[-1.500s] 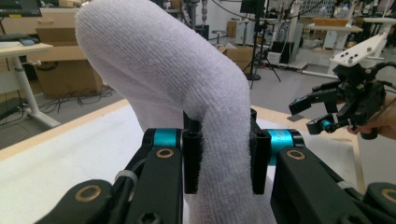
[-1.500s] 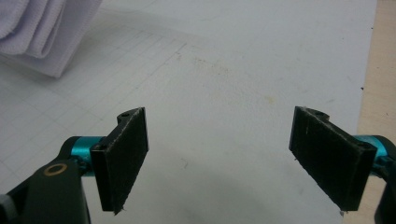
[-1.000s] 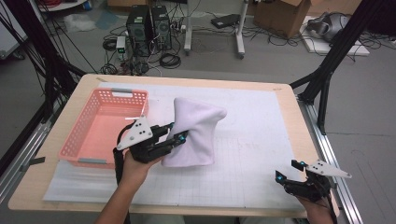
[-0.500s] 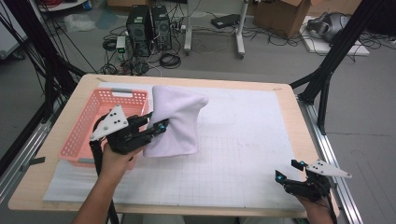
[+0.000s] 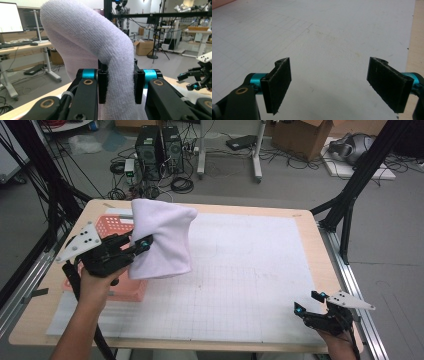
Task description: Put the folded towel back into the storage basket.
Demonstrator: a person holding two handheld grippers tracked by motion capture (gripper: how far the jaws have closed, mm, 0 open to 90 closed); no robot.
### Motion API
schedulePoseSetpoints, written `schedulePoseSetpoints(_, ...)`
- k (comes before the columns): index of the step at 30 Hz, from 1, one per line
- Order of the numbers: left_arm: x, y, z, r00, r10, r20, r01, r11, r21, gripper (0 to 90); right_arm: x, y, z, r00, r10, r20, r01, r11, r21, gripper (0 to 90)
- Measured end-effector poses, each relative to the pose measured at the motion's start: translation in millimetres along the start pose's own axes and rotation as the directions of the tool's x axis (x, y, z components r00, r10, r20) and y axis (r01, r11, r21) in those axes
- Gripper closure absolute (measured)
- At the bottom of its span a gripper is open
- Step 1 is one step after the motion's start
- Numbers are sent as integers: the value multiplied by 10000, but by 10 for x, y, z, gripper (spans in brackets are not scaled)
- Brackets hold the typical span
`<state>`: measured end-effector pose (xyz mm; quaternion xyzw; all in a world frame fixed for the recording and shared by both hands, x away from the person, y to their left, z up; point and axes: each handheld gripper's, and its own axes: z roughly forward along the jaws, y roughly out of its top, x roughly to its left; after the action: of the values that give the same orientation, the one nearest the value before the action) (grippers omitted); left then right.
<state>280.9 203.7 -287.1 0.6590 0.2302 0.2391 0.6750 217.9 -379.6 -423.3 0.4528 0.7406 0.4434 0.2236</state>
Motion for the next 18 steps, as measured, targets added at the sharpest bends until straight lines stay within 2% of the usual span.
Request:
schedulePoseSetpoints(6, 127, 8, -137, 9995, -119, -280, 118, 9999, -44, 739, 3, -1, 4, 10000, -8, 9, 8, 10000, -9, 185)
schedulePoseSetpoints(13, 298, 85, -288, 9992, -147, -374, 143, 9998, -125, 739, 16, 3, 7, 10000, -9, 32, 9, 10000, 58, 185)
schedulePoseSetpoints(18, 449, 99, -423, 9977, -381, -554, 367, 9990, -256, 739, 21, 5, 16, 9999, -106, 39, 106, 9999, 36, 185)
